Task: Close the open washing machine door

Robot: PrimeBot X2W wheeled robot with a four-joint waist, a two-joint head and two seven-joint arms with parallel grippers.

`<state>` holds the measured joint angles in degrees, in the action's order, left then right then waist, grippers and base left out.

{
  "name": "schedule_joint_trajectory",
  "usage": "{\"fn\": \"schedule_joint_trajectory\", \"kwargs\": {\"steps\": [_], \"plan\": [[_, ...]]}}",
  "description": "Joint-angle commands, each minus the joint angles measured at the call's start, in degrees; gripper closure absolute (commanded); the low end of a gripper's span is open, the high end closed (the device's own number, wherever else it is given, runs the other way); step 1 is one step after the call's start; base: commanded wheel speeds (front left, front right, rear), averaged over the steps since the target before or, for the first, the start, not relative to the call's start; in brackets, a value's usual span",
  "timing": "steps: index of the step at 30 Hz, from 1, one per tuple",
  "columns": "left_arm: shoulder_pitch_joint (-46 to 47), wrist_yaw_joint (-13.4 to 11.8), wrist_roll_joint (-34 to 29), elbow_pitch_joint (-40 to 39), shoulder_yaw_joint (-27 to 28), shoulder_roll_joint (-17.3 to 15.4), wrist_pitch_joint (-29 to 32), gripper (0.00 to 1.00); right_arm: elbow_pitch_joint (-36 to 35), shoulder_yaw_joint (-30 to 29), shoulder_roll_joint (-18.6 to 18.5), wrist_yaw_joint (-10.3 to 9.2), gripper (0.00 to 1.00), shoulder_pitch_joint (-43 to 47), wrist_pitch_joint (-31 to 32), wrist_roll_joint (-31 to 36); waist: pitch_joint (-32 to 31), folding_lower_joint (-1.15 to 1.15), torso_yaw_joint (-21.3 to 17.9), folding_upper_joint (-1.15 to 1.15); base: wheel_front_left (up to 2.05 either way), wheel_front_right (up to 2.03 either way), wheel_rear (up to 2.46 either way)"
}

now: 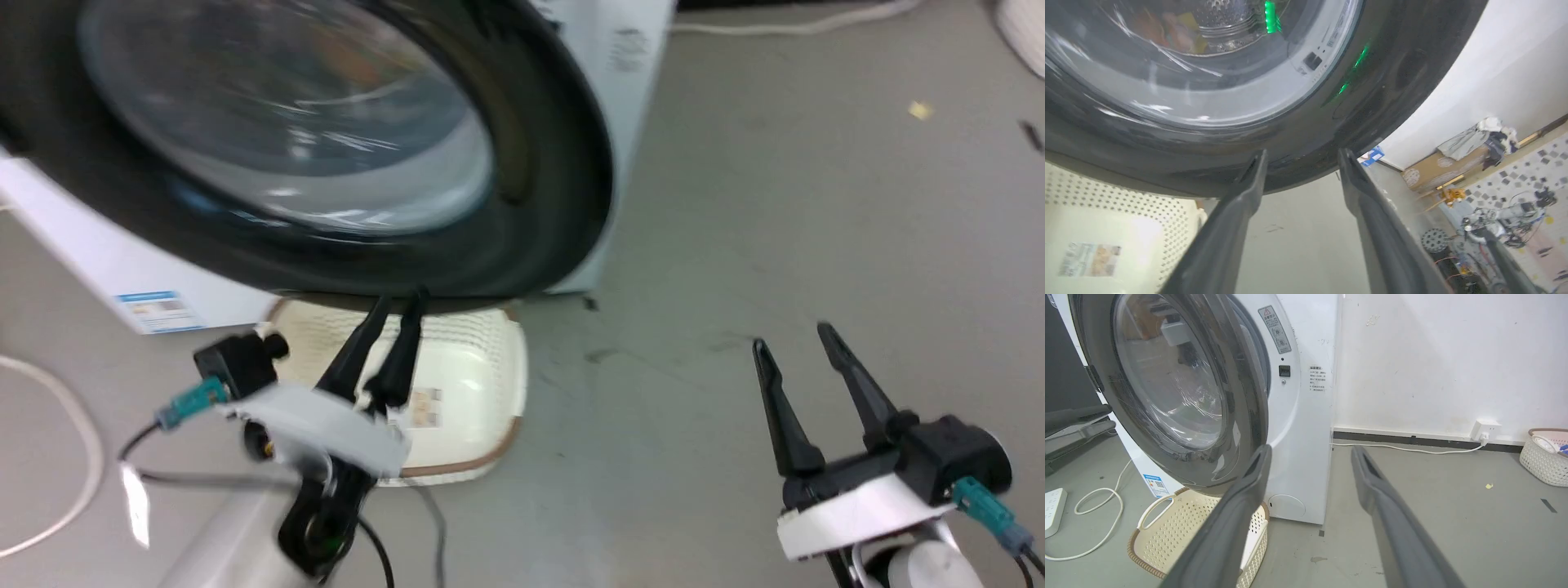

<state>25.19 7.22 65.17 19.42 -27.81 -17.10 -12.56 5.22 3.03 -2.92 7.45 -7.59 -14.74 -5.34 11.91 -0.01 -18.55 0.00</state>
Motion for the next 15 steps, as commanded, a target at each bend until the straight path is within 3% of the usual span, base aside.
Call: {"fn": "schedule_joint_trajectory", "kwargs": {"steps": [1,3,6,11,15], "plan": [[-1.11,0.26,-4.23,-0.61,-1.70,-2.02,-1.61,0.00,-0.42,-0.38,0.04,0.03,0.00,1.49,-0.26,0.71,-4.07,0.01,5.48,0.00,0.00,0.00,0.00],[-2.02,0.26,-11.96,-0.56,-2.43,-4.59,-2.31,0.00,-0.49,-0.53,0.04,0.03,0.00,2.29,-0.26,0.93,-5.33,0.01,7.91,0.00,0.00,0.00,0.00],[-4.32,-1.59,-27.37,-3.50,2.09,-5.27,-2.40,0.00,-0.67,-0.60,0.04,0.03,0.00,3.00,-0.26,1.84,-6.99,0.01,11.20,0.00,0.00,0.00,0.00],[-12.16,-5.36,-40.00,-9.97,11.23,-0.50,-2.42,0.00,-0.87,-1.05,0.04,0.03,0.00,4.25,-0.26,2.63,-9.46,0.01,15.37,0.00,0.00,0.00,0.00],[-18.16,-5.04,-45.72,-13.82,16.49,2.99,-2.42,0.00,-0.66,-1.35,0.04,0.03,0.00,5.09,-0.26,3.05,-10.69,0.01,17.14,0.00,0.00,0.00,0.00]]}}
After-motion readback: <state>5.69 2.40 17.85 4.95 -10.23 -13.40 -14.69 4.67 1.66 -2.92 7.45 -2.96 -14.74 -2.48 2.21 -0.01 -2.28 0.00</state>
